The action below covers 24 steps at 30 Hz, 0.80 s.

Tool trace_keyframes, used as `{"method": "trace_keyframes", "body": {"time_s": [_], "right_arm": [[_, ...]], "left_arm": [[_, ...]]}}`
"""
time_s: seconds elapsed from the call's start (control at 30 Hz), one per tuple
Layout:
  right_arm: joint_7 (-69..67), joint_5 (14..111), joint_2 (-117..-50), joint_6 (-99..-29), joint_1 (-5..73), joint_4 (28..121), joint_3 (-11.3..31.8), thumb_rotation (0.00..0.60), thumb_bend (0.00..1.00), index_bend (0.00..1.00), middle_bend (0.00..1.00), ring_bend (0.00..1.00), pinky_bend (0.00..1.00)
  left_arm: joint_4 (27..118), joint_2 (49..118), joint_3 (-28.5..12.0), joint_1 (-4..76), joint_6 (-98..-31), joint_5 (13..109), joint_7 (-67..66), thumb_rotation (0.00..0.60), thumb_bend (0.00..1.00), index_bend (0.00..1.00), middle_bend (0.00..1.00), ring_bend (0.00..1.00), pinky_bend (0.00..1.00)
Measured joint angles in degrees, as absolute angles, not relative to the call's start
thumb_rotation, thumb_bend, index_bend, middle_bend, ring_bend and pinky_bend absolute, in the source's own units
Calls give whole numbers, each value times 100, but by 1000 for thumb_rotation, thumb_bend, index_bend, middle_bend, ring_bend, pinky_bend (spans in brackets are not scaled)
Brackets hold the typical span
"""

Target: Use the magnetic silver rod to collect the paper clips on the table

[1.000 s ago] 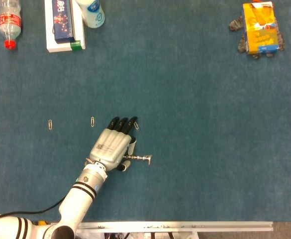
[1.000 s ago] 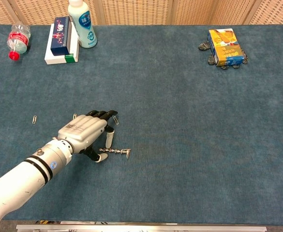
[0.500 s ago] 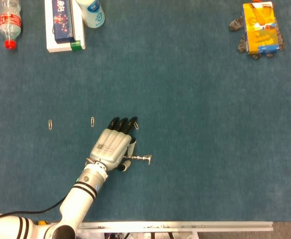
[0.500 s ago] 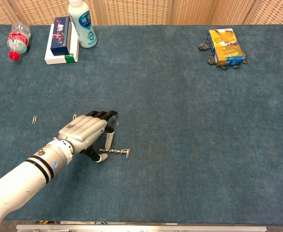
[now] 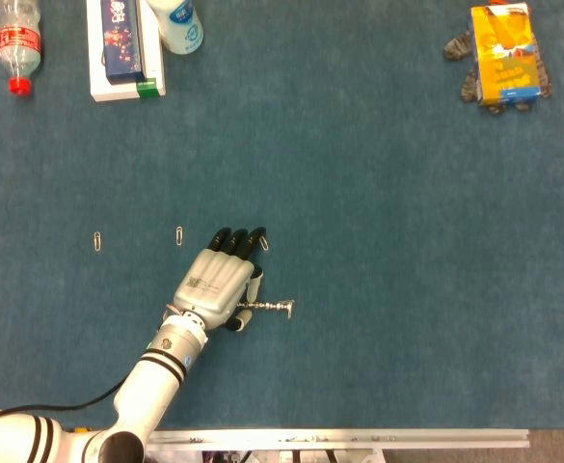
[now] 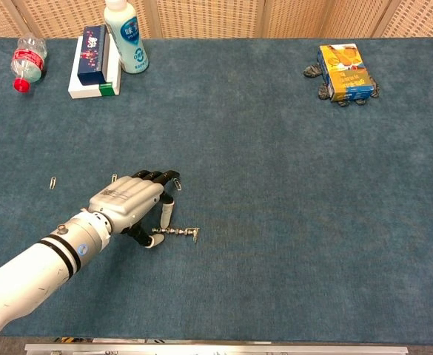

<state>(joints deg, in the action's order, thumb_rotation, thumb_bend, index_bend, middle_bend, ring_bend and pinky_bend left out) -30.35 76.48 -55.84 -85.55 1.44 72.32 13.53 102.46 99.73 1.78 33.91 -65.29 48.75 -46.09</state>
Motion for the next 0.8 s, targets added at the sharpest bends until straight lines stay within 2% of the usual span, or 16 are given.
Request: {"method": "trace_keyframes", "body": {"time_s": [0.37,0.8], "right_arm": [[-2989,7677,-5587,-8538,175,7272,1346,600,369,241,156,0,9],[-2996,7661,-5578,-8557,157,7282,1347,600,369,241,156,0,9]], "left_arm": [[10314,9883,235,3461,-6497,4805,-4652,600,285,468,19,0,0],[10268,9925,284,3494,-6514,4787,-4622,600,321,508,18,0,0]]}}
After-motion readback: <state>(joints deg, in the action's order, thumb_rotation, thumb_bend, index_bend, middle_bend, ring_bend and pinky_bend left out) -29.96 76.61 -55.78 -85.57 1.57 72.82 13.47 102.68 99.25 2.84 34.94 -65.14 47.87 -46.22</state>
